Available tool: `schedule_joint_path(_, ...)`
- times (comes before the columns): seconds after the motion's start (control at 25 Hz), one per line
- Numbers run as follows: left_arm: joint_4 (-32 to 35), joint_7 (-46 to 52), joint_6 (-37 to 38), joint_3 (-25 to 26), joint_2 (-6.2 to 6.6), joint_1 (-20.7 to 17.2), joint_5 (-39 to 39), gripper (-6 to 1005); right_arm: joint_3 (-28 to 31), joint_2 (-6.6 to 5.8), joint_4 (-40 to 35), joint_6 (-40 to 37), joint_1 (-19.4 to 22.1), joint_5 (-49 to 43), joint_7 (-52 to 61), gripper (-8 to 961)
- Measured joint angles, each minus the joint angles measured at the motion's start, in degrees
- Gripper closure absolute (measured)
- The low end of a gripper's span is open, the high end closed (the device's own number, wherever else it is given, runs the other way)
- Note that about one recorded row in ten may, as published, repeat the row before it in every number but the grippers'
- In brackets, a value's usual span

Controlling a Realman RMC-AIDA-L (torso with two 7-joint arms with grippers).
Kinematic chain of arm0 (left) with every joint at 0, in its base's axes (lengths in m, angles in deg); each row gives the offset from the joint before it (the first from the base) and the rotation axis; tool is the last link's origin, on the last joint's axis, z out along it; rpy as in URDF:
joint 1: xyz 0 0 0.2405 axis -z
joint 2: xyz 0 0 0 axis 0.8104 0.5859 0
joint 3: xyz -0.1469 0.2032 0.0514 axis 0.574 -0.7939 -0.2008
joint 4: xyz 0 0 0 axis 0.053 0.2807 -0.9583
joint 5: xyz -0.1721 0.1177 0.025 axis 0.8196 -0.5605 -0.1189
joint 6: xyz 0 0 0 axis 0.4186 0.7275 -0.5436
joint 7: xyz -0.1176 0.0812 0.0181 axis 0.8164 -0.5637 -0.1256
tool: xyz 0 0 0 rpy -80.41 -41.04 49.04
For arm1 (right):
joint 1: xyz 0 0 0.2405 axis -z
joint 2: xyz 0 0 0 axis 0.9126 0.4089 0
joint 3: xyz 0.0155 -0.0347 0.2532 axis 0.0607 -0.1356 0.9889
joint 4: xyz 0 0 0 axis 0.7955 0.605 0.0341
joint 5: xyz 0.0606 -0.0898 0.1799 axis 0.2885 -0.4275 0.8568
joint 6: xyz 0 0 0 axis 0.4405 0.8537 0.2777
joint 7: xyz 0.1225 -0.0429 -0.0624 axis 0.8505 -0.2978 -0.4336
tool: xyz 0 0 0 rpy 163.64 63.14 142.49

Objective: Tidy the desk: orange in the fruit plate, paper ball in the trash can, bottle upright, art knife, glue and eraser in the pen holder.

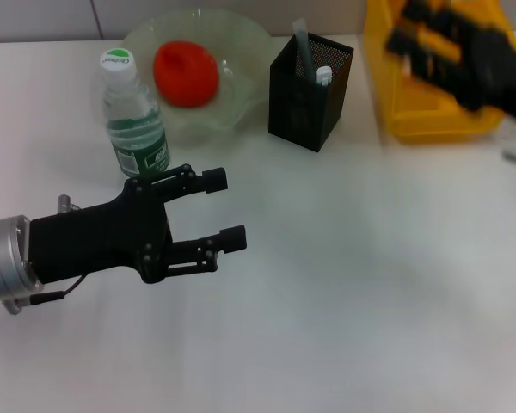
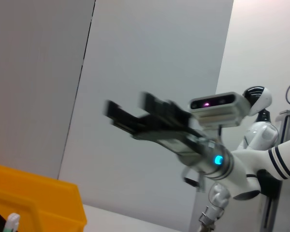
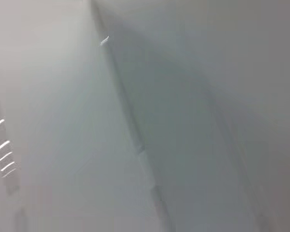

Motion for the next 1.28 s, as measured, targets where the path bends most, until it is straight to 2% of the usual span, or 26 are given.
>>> schedule_joint_path(0.04,0.0,0.7,-0.1,-0.2,0.21,0.3,-0.1,186,0.0,-1.44,-0.7,-4.3,0.7,-5.5,0.6,259)
schedule_joint_path(0.08,0.0,1.3,-0.2,-0.4,0.38,0.5,-0.2,186,0.0,-1.44,-0.7,-4.3,0.7,-5.5,0.6,259)
schedule_joint_path(0.16,0.1,2.1,-0.2,-0.4,0.76,0.8,-0.7,186,0.1,-2.51,-0.9,-7.6,1.0,-12.2,0.6,259)
schedule_joint_path(0.28,0.2,3.2,-0.1,-0.5,1.25,1.1,-2.0,185,0.4,-2.94,-1.1,-8.2,0.9,-20.4,-0.3,258)
schedule_joint_path(0.32,0.2,3.8,-0.1,-0.5,1.62,1.5,-4.2,185,0.3,-2.87,-1.1,-7.4,0.7,-23.0,-0.9,258)
schedule_joint_path(0.44,0.2,4.0,-0.4,-0.5,1.71,1.6,-6.0,186,0.0,-2.03,-1.0,-4.3,0.6,-27.9,-3.1,258)
schedule_joint_path(0.64,-0.1,3.3,-2.6,-0.5,1.39,1.2,-7.9,186,0.0,-0.65,-0.8,0.7,0.9,-31.3,-6.6,260)
schedule_joint_path(0.84,0.1,3.2,-3.7,-0.5,0.43,1.1,-9.5,186,-0.4,-0.6,-0.7,0.8,0.9,-31.5,-6.7,264)
schedule_joint_path(1.28,0.1,3.1,-3.9,-0.5,0.35,1.4,-9.8,185,-0.4,-0.63,-0.7,0.7,0.7,-31.6,-6.8,263)
